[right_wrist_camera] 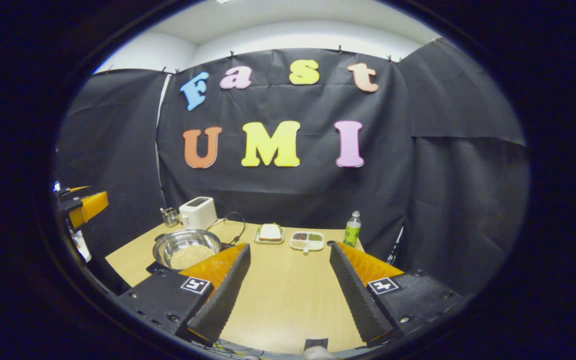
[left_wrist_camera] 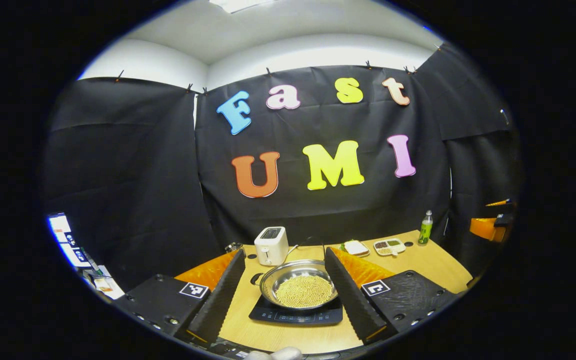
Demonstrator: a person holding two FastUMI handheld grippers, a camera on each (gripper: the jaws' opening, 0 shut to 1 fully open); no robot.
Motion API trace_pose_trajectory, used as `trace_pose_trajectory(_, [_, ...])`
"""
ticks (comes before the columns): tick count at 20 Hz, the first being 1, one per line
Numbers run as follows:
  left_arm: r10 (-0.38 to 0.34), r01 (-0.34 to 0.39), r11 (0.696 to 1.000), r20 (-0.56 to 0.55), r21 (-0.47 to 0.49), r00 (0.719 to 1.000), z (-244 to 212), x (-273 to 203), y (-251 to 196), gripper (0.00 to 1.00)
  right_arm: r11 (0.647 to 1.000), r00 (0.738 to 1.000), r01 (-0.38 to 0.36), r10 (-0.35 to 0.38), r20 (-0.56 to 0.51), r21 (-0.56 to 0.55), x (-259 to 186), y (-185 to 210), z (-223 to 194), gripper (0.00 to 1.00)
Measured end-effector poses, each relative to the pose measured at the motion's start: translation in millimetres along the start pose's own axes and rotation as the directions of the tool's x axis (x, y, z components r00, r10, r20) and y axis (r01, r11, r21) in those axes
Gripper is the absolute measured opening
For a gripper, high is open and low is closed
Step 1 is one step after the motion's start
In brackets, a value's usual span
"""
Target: First push the handle of the pot to place it horizontally, then grasp the pot with both hands and set it on the induction cooktop.
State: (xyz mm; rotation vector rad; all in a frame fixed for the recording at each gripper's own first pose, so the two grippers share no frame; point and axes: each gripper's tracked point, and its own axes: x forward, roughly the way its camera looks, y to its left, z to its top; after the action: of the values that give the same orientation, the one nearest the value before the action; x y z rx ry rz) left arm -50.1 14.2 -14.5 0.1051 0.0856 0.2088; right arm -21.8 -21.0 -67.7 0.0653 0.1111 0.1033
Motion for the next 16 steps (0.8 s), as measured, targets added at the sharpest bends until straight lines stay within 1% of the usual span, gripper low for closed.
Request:
trace_pose_trajectory(2, [-0.017, 0.017, 1.000, 0.021, -0.010, 1.000, 18.4, -1.2, -2.7, 0.95, 0.999, 0.999, 0.024, -0.025, 0.032, 0.032, -10.7, -6.9, 15.2, 1.00])
trace_pose_trajectory(3, [-0.024, 0.025, 1.000, 0.044, -0.011, 0.999, 30.0, -0.6, -2.9, 0.95, 0.998, 0.998, 0.038, -0.040, 0.046, 0.040, -14.0, -11.0, 24.7, 0.99])
trace_pose_trajectory(4, [-0.042, 0.043, 0.999, 0.058, -0.016, 0.997, 40.3, 3.3, -5.6, 0.90, 0.998, 0.997, 0.052, -0.055, 0.058, 0.039, -15.7, -14.5, 31.5, 0.98])
trace_pose_trajectory(5, [-0.063, 0.065, 0.998, 0.069, -0.026, 0.996, 46.5, 6.0, -10.5, 0.95, 0.997, 0.995, 0.071, -0.073, 0.064, 0.039, -16.7, -17.8, 36.7, 0.99])
trace_pose_trajectory(7, [-0.109, 0.113, 0.993, 0.084, -0.044, 0.991, 53.9, 11.8, -19.4, 0.95, 0.993, 0.989, 0.114, -0.116, 0.088, 0.029, -19.1, -21.6, 52.5, 0.98])
trace_pose_trajectory(9, [-0.130, 0.136, 0.989, 0.097, -0.054, 0.987, 56.7, 19.4, -18.6, 0.95, 0.988, 0.982, 0.153, -0.154, 0.112, 0.011, -20.1, -24.3, 62.7, 0.99])
trace_pose_trajectory(12, [-0.157, 0.163, 0.985, 0.100, -0.058, 0.983, 54.1, 26.9, -20.4, 0.95, 0.984, 0.977, 0.176, -0.173, 0.126, -0.008, -19.9, -16.1, 69.4, 0.98])
trace_pose_trajectory(14, [-0.160, 0.165, 0.985, 0.090, -0.048, 0.983, 50.9, 31.4, -19.1, 0.95, 0.985, 0.977, 0.170, -0.165, 0.133, -0.026, -17.7, -9.0, 74.2, 0.99])
trace_pose_trajectory(15, [-0.161, 0.165, 0.985, 0.091, -0.044, 0.983, 52.0, 34.8, -19.5, 0.90, 0.987, 0.979, 0.161, -0.157, 0.129, -0.024, -15.6, -4.1, 75.6, 0.99])
trace_pose_trajectory(16, [-0.156, 0.160, 0.986, 0.087, -0.044, 0.984, 53.0, 36.9, -18.3, 0.95, 0.988, 0.980, 0.153, -0.149, 0.128, -0.016, -12.9, -1.2, 77.6, 0.99])
